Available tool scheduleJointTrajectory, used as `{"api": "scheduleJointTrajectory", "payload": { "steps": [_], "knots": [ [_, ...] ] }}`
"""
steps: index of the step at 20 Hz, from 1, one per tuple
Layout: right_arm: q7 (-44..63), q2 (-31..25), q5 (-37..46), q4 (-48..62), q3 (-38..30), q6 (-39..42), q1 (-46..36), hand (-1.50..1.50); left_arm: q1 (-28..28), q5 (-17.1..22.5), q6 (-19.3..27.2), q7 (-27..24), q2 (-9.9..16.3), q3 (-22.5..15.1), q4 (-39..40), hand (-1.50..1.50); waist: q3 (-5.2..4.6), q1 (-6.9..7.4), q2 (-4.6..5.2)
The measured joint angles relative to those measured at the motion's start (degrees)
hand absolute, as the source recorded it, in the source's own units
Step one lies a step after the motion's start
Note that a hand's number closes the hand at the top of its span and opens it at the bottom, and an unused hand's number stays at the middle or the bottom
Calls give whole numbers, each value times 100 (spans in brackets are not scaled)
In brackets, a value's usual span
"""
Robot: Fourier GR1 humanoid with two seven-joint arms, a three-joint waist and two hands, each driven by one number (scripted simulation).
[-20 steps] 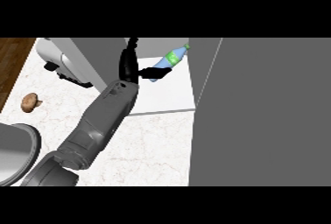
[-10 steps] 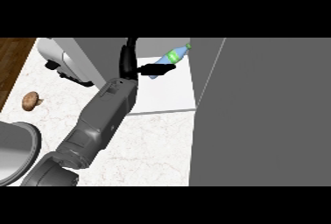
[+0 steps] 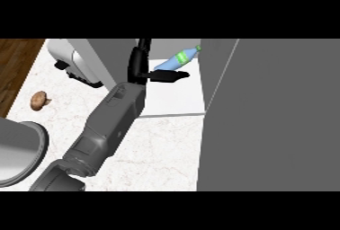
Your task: Pick up the bottled water, place it into the cabinet and close the cabinet
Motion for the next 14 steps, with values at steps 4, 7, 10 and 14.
{"api": "scheduleJointTrajectory", "payload": {
  "steps": [4,7,10,14],
  "knots": [
    [24,28,44,-39,56,-85,66,-150,148,27,-264,-120,-6,-279,-238,-150,10,58,-25],
    [47,43,93,-134,126,-167,186,-150,248,139,-419,-36,-11,-515,-452,-150,6,117,-37],
    [12,32,100,-140,111,-194,260,-150,437,255,-552,-17,-10,-807,-744,-150,10,185,-69],
    [120,55,149,-222,156,-287,247,-150,892,568,-763,181,-4,-1013,-1373,-150,-8,319,-126]
  ]
}}
